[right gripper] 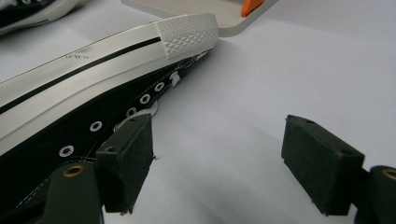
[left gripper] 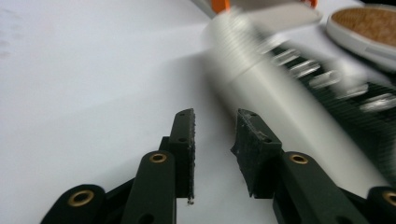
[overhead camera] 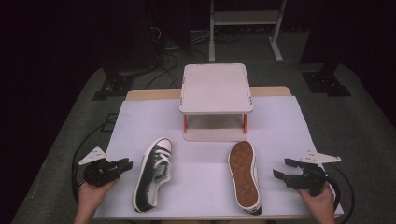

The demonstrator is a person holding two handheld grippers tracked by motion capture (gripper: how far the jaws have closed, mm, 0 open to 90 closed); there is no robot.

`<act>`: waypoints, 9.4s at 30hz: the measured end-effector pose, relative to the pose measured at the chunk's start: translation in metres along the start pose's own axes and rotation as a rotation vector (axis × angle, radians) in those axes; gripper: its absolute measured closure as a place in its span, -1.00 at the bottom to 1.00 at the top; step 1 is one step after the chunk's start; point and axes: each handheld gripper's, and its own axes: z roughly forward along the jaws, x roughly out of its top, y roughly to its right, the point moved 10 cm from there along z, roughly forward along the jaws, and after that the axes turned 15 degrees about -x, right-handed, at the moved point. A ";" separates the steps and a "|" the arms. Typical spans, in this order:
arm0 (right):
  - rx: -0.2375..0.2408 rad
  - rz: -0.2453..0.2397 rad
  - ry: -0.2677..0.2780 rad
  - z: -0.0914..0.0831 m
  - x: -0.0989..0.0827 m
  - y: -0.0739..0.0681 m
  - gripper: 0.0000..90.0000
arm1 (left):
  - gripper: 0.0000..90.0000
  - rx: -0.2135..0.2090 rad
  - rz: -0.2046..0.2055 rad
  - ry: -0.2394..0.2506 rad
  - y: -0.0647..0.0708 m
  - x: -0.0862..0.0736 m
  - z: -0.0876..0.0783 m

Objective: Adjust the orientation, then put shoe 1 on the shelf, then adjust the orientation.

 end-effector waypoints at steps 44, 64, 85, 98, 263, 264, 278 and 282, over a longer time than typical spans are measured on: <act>0.008 -0.013 0.004 -0.001 0.001 -0.003 -0.45 | 0.68 -0.031 -0.110 -0.067 0.039 -0.012 0.045; 0.007 -0.019 -0.001 0.002 0.000 -0.002 -0.46 | 0.81 -0.191 -0.230 0.086 0.050 0.018 0.042; 0.003 -0.017 0.001 0.002 0.000 0.000 -0.46 | 0.81 -0.258 -0.192 0.339 0.068 0.104 0.010; 0.001 -0.018 0.005 0.002 0.000 0.001 -0.46 | 0.81 -0.237 -0.133 0.401 0.072 0.173 0.014; 0.014 -0.098 -0.049 -0.007 0.032 -0.052 0.07 | -0.61 0.004 -0.126 0.356 0.032 0.069 0.060; 0.014 -0.091 -0.053 -0.008 0.030 -0.048 0.09 | -0.61 0.002 -0.127 0.352 0.032 0.068 0.061; -0.035 -0.015 -0.088 -0.015 0.007 -0.012 0.07 | -0.61 -0.011 -0.128 0.334 0.035 0.064 0.074; -0.040 -0.004 -0.096 -0.015 0.005 -0.009 0.04 | -0.61 -0.014 -0.128 0.329 0.034 0.062 0.074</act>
